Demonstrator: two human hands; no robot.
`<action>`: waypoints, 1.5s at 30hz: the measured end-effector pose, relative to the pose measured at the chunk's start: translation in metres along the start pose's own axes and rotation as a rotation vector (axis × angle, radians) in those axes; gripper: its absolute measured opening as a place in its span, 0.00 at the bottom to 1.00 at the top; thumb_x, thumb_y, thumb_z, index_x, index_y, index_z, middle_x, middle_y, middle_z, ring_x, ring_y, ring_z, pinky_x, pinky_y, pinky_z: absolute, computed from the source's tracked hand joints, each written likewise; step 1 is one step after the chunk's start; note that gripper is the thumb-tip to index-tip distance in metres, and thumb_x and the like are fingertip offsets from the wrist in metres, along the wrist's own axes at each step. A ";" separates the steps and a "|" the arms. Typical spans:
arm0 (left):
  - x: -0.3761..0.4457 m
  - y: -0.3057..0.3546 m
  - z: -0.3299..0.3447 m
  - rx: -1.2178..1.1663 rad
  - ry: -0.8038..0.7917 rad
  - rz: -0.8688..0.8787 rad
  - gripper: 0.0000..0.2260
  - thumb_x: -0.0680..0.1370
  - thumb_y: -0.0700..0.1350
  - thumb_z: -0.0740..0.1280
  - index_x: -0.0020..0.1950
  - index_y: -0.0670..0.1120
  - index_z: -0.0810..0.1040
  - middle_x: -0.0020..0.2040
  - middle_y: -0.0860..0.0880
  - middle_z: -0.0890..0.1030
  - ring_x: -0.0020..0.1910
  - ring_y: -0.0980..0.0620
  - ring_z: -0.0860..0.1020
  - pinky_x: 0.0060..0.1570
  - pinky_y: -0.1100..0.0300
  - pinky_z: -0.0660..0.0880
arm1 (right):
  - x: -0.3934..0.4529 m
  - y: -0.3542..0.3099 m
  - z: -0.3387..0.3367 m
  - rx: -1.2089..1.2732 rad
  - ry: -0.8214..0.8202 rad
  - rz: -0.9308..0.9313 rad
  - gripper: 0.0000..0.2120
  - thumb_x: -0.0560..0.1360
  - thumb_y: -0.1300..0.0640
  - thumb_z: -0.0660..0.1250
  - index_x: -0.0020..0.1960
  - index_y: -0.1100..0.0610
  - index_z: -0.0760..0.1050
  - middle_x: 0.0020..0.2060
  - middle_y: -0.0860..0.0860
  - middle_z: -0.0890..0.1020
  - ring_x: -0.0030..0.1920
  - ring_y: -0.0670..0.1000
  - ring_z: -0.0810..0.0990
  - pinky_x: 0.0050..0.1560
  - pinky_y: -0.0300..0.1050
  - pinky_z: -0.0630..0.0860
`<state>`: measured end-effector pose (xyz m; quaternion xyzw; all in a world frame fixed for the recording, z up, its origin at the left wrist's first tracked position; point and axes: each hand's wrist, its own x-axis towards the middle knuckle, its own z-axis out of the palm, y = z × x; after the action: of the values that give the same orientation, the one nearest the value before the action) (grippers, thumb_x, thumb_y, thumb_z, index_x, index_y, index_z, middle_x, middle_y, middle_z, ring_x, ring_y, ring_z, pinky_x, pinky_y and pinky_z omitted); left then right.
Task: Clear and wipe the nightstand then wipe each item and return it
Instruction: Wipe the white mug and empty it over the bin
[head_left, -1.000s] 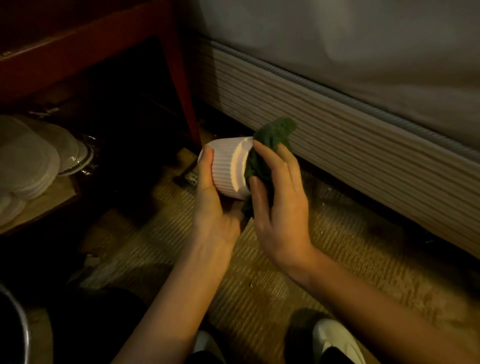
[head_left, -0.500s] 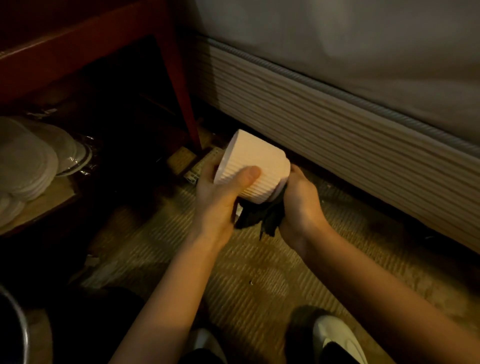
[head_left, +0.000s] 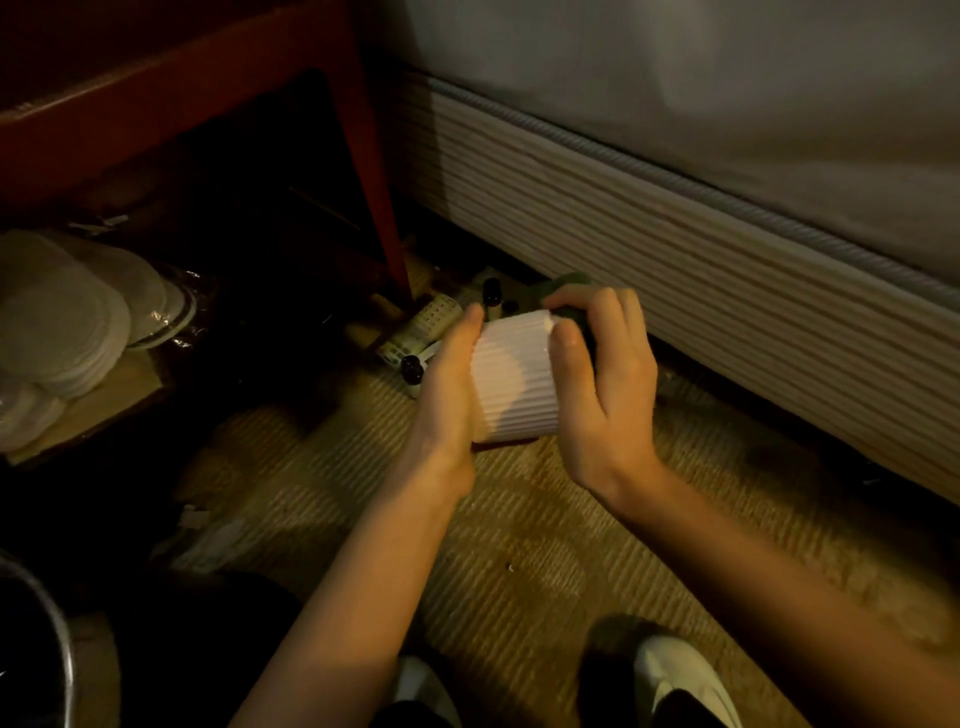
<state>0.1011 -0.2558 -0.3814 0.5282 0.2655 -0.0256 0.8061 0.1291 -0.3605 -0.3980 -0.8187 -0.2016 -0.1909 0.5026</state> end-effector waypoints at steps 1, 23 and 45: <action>0.000 -0.002 0.002 -0.013 0.048 0.055 0.16 0.78 0.58 0.61 0.43 0.47 0.79 0.32 0.50 0.81 0.35 0.52 0.79 0.36 0.57 0.76 | 0.001 -0.001 0.000 0.017 0.008 0.004 0.17 0.78 0.49 0.52 0.54 0.57 0.73 0.48 0.50 0.73 0.49 0.47 0.73 0.49 0.33 0.66; 0.018 -0.006 -0.042 0.918 0.205 1.460 0.24 0.72 0.60 0.63 0.58 0.43 0.70 0.60 0.43 0.65 0.57 0.57 0.67 0.50 0.71 0.69 | 0.031 -0.013 -0.014 0.025 -0.554 0.668 0.27 0.80 0.40 0.49 0.62 0.57 0.75 0.53 0.60 0.78 0.53 0.57 0.78 0.56 0.52 0.73; 0.016 -0.027 -0.038 0.750 -0.041 1.343 0.42 0.71 0.67 0.63 0.74 0.44 0.54 0.70 0.39 0.65 0.56 0.59 0.76 0.58 0.59 0.73 | 0.020 0.004 -0.014 0.000 -0.669 0.507 0.09 0.72 0.57 0.66 0.52 0.53 0.76 0.43 0.52 0.81 0.43 0.51 0.81 0.40 0.45 0.77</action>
<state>0.0910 -0.2309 -0.4226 0.8135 -0.1536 0.3713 0.4205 0.1465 -0.3719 -0.3842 -0.8594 -0.1457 0.2153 0.4404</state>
